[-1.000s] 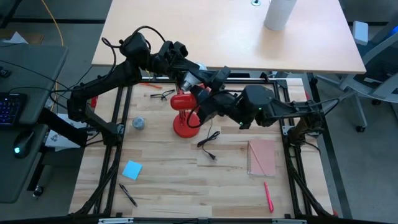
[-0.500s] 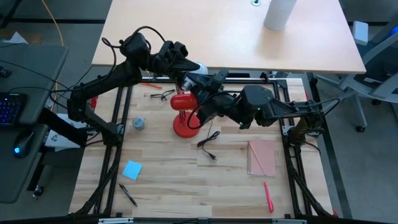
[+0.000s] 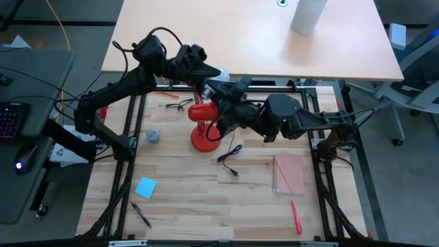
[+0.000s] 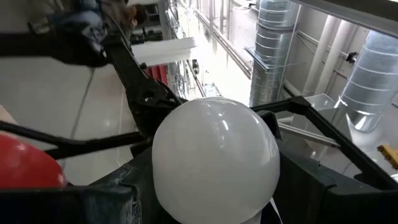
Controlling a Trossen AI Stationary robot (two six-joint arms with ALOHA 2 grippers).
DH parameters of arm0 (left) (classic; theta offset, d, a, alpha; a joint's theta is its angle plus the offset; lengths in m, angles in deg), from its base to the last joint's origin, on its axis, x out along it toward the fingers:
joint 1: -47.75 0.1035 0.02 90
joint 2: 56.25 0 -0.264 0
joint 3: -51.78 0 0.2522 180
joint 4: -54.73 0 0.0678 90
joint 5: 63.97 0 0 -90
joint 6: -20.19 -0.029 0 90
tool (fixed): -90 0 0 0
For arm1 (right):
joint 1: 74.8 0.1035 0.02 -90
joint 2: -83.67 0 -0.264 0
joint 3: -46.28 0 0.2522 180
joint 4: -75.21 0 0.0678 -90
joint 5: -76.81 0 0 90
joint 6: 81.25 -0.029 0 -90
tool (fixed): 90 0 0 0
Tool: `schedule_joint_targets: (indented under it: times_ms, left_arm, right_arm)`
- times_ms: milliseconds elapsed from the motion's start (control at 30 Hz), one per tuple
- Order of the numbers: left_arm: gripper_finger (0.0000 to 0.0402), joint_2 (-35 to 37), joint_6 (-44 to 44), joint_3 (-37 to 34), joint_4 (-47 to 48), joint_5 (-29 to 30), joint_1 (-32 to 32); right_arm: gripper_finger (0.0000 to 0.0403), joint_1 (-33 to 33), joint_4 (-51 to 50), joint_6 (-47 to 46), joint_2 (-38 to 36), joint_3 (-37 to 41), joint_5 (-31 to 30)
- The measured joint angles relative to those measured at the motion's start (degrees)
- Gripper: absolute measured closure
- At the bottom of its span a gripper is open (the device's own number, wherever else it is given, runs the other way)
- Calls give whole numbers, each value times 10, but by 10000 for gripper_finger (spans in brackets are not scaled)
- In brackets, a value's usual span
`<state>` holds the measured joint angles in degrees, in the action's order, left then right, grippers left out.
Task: Screw lightbulb
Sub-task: Insert the lightbulb into the lamp
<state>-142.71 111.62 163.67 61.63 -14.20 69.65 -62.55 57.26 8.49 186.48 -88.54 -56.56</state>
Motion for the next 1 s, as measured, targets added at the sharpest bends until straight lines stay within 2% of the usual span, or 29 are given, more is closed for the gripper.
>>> schedule_joint_targets:
  times_ms: [533,733,867,1000]
  left_arm:
    - [164,1,-41,0,10,17,5]
    - [161,0,-68,0,7,5,5]
    - [137,-1,-111,0,-2,0,5]
    - [96,-2,-116,0,-10,3,6]
  right_arm:
    - [253,0,2,7,0,0,-8]
    - [254,0,1,7,0,0,-9]
    - [254,1,10,-3,0,0,-7]
    - [256,2,12,-9,0,0,-3]
